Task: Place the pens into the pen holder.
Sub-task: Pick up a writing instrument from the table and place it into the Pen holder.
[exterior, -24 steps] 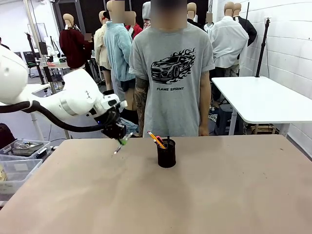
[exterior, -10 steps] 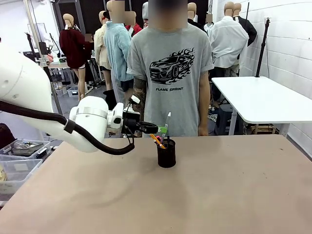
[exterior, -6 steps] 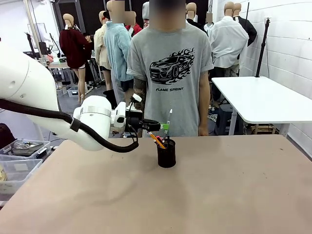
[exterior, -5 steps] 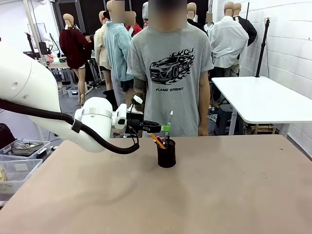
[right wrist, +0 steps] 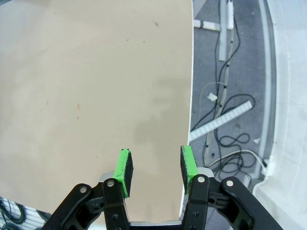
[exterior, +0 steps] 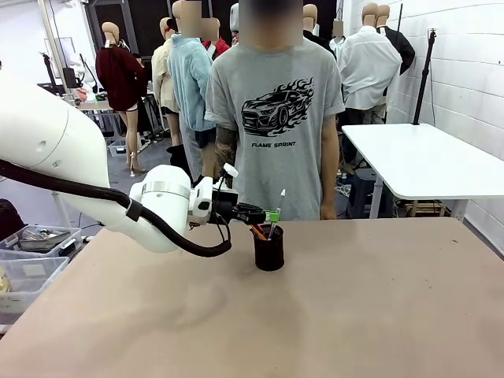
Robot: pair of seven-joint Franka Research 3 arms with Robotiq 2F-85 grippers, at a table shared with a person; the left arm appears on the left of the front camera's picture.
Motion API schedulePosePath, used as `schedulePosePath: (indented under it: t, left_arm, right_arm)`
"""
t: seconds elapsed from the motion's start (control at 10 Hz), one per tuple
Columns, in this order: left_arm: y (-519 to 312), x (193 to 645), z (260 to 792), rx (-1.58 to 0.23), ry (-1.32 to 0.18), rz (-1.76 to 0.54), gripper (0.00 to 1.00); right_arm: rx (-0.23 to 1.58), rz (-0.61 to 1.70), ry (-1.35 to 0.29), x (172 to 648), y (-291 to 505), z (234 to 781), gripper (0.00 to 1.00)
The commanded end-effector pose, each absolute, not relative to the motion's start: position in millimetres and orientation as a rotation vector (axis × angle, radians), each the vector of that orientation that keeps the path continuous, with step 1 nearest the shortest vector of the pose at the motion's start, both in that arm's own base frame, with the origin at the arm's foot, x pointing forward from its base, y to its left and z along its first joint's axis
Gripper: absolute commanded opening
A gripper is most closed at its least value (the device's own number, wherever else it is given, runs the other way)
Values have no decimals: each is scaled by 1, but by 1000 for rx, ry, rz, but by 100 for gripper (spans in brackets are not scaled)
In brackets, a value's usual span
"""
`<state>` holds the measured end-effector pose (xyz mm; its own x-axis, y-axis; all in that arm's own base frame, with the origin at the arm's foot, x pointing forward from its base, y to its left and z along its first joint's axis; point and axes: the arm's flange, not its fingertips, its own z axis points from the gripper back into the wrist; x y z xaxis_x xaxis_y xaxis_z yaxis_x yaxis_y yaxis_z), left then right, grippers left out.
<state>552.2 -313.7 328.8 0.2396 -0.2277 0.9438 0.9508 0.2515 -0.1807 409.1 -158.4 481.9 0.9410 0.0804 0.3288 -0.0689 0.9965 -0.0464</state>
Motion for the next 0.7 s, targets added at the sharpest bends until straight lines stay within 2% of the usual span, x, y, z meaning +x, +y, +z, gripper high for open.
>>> schedulePosePath:
  t: [0.0, 0.5, 0.6]
  left_arm:
    - [-317, 561, 322, -914, -977, -1030, 0]
    - [-319, 559, 323, -909, -974, -1082, 0]
    - [-318, 558, 324, -908, -976, -1088, 10]
  right_arm:
    - [-49, 78, -325, 409, -158, 482, 52]
    - [-49, 78, -325, 409, -158, 482, 52]
    - [-49, 78, -325, 409, -158, 482, 52]
